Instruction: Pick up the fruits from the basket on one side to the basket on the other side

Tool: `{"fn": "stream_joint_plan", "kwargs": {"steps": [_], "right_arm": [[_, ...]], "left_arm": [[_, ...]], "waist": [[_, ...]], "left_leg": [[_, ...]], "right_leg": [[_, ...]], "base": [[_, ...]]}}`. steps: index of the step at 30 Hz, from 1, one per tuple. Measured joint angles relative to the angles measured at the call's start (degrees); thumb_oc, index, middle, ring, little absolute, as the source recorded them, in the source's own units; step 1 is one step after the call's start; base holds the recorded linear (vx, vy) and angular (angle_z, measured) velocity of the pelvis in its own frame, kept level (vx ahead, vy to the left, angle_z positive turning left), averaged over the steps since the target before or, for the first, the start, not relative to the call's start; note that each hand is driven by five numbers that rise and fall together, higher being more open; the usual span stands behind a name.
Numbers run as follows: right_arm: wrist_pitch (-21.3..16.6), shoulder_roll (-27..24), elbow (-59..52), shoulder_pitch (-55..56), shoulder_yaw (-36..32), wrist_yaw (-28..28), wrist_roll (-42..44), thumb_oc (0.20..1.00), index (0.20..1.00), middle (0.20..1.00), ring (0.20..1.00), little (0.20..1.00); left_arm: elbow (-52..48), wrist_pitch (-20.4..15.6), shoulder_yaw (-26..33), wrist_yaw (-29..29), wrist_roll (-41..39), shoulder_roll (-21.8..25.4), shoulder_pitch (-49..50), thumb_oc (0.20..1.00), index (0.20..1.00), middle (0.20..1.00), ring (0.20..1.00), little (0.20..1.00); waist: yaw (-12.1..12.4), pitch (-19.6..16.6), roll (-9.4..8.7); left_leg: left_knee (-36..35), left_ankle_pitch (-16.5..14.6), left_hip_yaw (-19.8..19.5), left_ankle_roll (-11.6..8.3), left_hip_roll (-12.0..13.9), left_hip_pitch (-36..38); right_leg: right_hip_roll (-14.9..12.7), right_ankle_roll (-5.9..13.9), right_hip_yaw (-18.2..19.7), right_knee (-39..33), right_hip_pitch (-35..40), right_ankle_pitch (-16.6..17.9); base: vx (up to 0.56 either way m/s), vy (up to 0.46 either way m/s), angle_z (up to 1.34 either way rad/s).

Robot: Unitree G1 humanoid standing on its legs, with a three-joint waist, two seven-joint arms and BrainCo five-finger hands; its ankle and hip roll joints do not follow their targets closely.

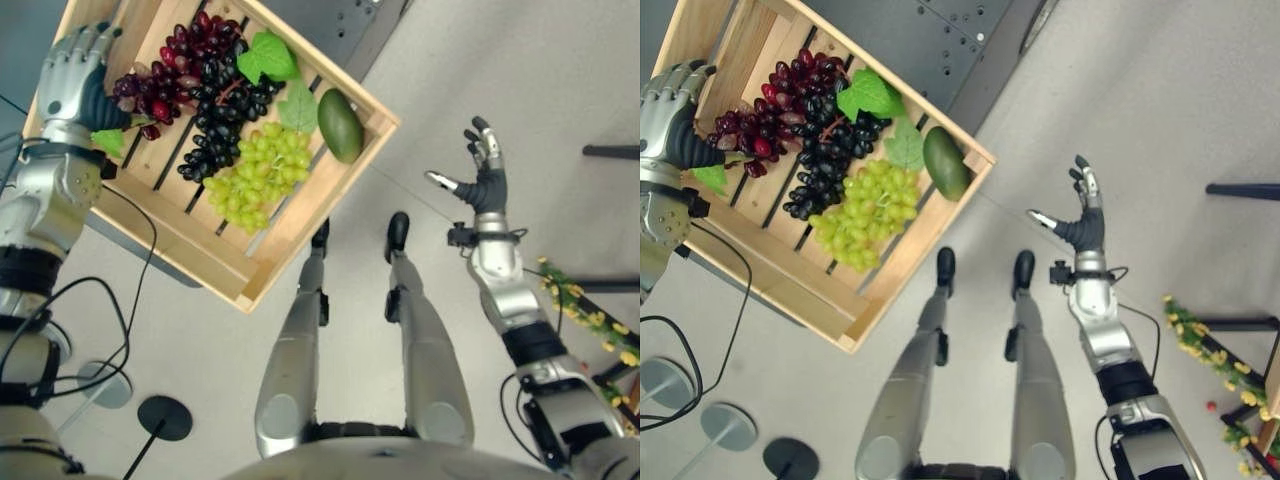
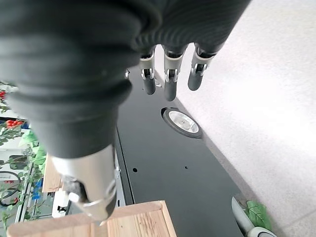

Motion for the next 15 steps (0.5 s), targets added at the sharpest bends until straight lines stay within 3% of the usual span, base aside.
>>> {"fn": "stream_joint_plan", "kwargs": {"steps": [6, 12, 15], "right_arm": [[-1.3, -0.6, -0.5, -0.3, 1.3, 0.0, 2.0, 1.000, 1.000, 1.000, 1.000, 1.000], [-1.5, -0.5, -1.2, -0.2, 2.5, 0.0, 3.1, 1.000, 1.000, 1.000, 1.000, 1.000], [-1.5, -0.5, -1.4, -0.3, 2.5, 0.0, 3.7, 1.000, 1.000, 1.000, 1.000, 1.000]], "left_arm": [[7.4, -0.1, -9.3, -0.2, 0.1, 0.2, -7.5, 1.000, 1.000, 1.000, 1.000, 1.000], [11.7, -0.2, -15.6, -2.4, 0.0, -0.9, -12.1, 1.000, 1.000, 1.000, 1.000, 1.000], [14.2, -0.3, -15.8, -2.7, -0.1, -2.3, -13.7, 1.000, 1.000, 1.000, 1.000, 1.000]], "waist": [[-1.9, 0.0, -0.07], [-3.6, 0.0, -0.19], [-3.8, 0.0, -0.22]], "left_leg": [[-0.1, 0.0, 0.1, 0.00, 0.1, -1.1], [-0.1, 0.0, 0.1, 0.00, 0.3, -1.8], [-0.1, 0.0, 0.1, 0.01, 0.3, -1.8]], "right_leg": [[0.1, -0.13, 0.1, 0.1, -1.2, 0.1], [0.3, -0.28, 0.1, 0.1, -2.0, 0.2], [0.3, -0.28, 0.1, 0.2, -2.1, 0.2]], "base": [[0.00, 0.000, 0.00], [0.00, 0.000, -0.01], [0.00, 0.000, 0.00]]}}
